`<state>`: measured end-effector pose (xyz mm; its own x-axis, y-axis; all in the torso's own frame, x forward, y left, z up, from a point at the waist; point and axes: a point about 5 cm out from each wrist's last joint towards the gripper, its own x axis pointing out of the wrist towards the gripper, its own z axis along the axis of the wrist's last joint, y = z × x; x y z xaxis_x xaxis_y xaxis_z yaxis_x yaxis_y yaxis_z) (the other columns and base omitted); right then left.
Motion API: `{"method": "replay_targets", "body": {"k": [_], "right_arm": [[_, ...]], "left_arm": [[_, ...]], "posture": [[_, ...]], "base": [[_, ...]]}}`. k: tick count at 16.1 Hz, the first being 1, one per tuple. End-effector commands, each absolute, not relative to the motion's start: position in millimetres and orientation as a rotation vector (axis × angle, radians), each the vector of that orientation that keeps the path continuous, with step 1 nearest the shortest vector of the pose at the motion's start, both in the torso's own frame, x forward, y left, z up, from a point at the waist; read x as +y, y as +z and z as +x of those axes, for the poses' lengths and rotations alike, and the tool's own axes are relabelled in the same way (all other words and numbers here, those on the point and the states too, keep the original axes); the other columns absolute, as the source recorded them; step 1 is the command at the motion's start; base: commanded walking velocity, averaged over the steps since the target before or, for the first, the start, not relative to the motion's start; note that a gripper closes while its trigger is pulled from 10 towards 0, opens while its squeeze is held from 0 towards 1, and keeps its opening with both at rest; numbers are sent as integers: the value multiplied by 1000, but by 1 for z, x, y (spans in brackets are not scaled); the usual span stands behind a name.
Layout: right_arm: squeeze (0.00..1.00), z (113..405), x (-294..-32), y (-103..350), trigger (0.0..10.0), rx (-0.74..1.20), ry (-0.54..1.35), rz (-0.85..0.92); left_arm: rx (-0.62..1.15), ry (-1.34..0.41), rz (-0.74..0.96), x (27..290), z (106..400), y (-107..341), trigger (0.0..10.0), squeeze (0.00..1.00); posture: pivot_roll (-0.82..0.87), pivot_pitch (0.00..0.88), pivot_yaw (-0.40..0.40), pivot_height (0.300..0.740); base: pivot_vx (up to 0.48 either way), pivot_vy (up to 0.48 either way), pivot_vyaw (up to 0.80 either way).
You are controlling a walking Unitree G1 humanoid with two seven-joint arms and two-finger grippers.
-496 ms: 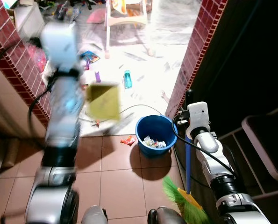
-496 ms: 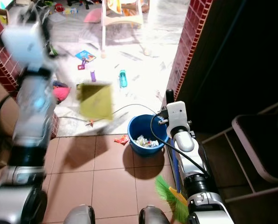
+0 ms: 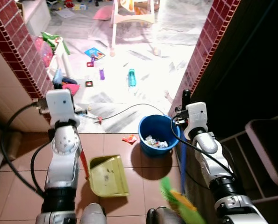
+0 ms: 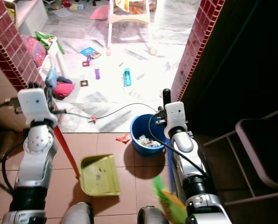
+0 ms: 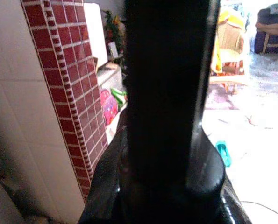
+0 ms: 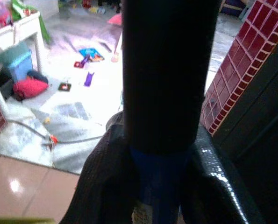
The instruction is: Sweep floor
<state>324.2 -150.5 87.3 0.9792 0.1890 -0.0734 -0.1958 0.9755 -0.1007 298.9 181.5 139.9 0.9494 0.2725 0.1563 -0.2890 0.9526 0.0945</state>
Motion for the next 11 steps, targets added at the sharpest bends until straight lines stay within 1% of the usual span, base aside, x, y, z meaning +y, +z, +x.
{"method": "replay_targets", "body": {"k": [1, 2, 5, 7, 9, 11], "right_arm": [[0, 324, -147, 93, 10000, 28, 206, -67], [0, 325, -144, 93, 10000, 26, 210, -61], [0, 328, -137, 100, 10000, -8, 213, -23], [0, 330, -129, 110, 10000, -54, 214, 62], [0, 332, -114, 124, 10000, -95, 276, 222], [0, 334, -107, 133, 10000, -117, 316, 289]], "left_arm": [[-218, 300, 157, 181, 295, 153, 10000, 0], [-197, 297, 188, 181, 292, 145, 10000, 0], [-139, 272, 168, 175, 290, 131, 10000, 0], [-125, 237, 185, 170, 291, 128, 10000, 0], [-118, 232, 171, 167, 291, 126, 10000, 0], [-120, 227, 170, 165, 292, 126, 10000, 0]], "posture": [[-26, 66, -51, 740], [-28, 62, -49, 740], [-30, 54, -44, 740], [-31, 50, -41, 740], [-34, 46, -37, 740], [-33, 41, -37, 740]], "base": [[0, 0, 0], [0, 0, 0], [0, 0, 0], [0, 0, 0], [0, 0, 0], [0, 0, 0]]}}
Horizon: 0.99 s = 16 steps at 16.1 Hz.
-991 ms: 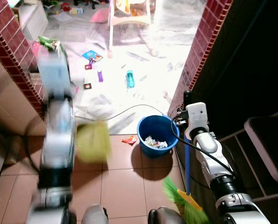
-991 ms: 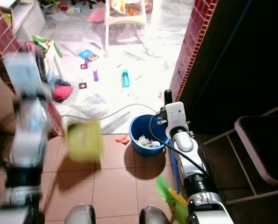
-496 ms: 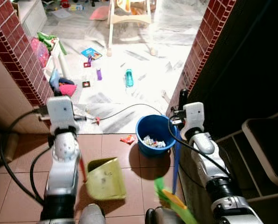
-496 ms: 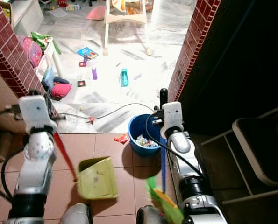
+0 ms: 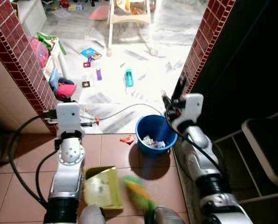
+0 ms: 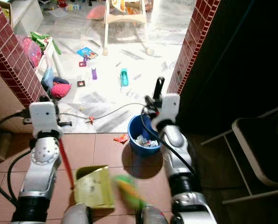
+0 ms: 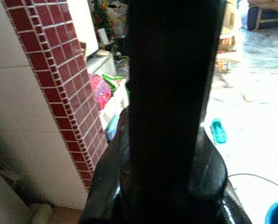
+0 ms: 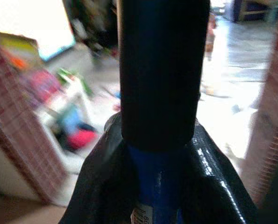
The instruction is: Sweep floor
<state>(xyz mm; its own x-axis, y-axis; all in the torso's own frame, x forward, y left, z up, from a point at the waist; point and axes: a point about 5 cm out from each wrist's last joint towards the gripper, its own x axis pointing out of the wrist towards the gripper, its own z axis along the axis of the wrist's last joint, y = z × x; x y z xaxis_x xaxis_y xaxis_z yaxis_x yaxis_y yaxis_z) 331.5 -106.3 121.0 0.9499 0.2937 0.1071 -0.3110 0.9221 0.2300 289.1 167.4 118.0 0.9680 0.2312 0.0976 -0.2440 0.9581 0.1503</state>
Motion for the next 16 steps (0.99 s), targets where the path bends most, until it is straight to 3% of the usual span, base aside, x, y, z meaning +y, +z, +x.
{"method": "replay_targets", "body": {"k": [1, 4, 9, 16], "right_arm": [[0, 336, -104, 141, 10000, -145, 331, 295], [0, 356, -103, 176, 10000, -317, 275, 45], [0, 366, -101, 197, 10000, -436, 194, -190], [0, 355, -101, 161, 10000, -336, 298, -100]], "left_arm": [[-123, 223, 171, 164, 292, 126, 10000, 0], [-134, 209, 173, 158, 294, 126, 10000, 0], [-147, 192, 167, 150, 296, 128, 10000, 0], [-103, 204, 150, 150, 296, 121, 10000, 0]], "posture": [[-33, 39, -37, 740], [-35, 27, -41, 740], [-33, 10, -45, 740], [-39, 15, -42, 740]], "base": [[0, 0, 0], [0, 0, 0], [0, 0, 0], [0, 0, 0]]}}
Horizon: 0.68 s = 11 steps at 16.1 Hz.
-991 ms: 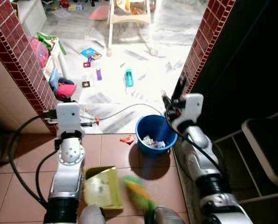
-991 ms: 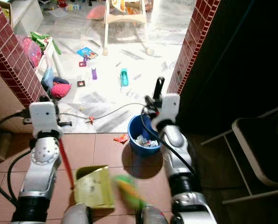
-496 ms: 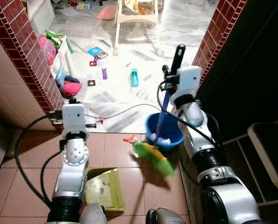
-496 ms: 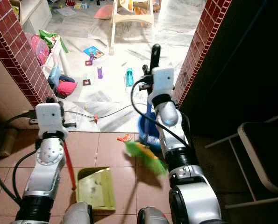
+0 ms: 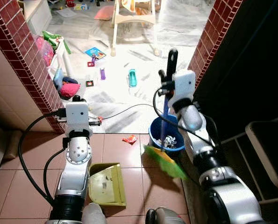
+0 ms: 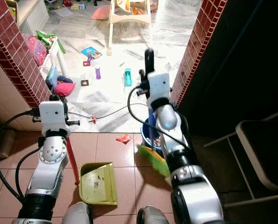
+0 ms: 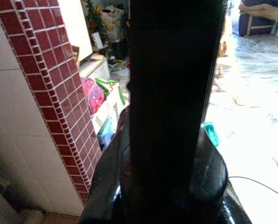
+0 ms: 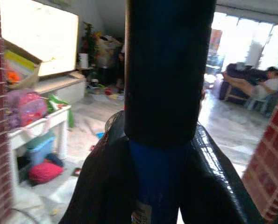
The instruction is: Sweep floor
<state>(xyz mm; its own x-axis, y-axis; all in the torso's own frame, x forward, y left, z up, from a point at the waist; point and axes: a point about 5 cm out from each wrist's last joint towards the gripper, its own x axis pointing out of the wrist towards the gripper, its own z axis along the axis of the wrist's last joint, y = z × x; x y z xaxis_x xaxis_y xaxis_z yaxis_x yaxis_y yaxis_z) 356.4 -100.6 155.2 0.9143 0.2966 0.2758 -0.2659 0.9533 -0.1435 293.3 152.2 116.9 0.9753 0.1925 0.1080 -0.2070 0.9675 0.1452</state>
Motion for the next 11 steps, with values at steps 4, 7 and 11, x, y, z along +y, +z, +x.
{"method": "replay_targets", "body": {"k": [4, 7, 11], "right_arm": [[0, 335, -108, 119, 10000, -170, 283, 4], [0, 321, -107, 103, 10000, -126, 247, 43], [0, 322, -97, 114, 10000, -167, 277, -23]], "left_arm": [[-116, 170, 135, 153, 291, 121, 10000, 0], [-105, 177, 177, 159, 287, 117, 10000, 0], [-135, 176, 199, 156, 291, 124, 10000, 0]], "posture": [[-34, 19, -41, 740], [-43, 28, -26, 740], [-44, 38, -20, 740]], "base": [[0, 0, 0], [104, 121, 0], [297, 378, 0]]}}
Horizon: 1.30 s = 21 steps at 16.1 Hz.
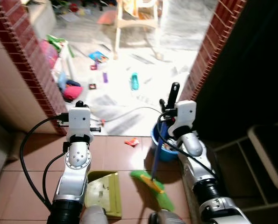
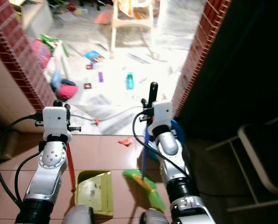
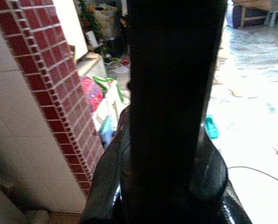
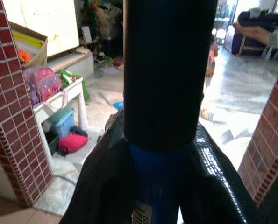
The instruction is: Sweep floor
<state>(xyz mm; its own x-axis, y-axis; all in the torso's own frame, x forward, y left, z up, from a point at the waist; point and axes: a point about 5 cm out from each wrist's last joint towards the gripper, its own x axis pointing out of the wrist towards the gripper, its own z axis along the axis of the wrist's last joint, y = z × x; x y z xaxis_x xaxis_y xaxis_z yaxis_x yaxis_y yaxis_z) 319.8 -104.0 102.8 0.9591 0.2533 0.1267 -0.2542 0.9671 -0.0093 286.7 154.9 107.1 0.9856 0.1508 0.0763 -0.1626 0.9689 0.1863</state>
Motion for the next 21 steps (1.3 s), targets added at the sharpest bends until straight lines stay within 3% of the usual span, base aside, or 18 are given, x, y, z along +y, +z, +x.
{"method": "replay_targets", "body": {"k": [1, 3, 7, 21], "right_arm": [[0, 322, -95, 114, 10000, -157, 276, -52], [0, 320, -86, 119, 10000, -170, 357, 0], [0, 320, -89, 120, 10000, -168, 327, 9], [0, 320, -90, 128, 10000, -209, 330, -42]], "left_arm": [[-138, 181, 203, 157, 291, 125, 10000, 0], [-133, 189, 203, 158, 291, 124, 10000, 0], [-141, 183, 206, 153, 292, 126, 10000, 0], [-150, 162, 167, 145, 294, 132, 10000, 0]], "posture": [[-42, 44, -22, 740], [-41, 45, -23, 740], [-45, 52, -27, 740], [-45, 46, -27, 740]], "base": [[300, 375, 0], [300, 375, 0], [346, 328, 0], [451, 27, -124]]}}
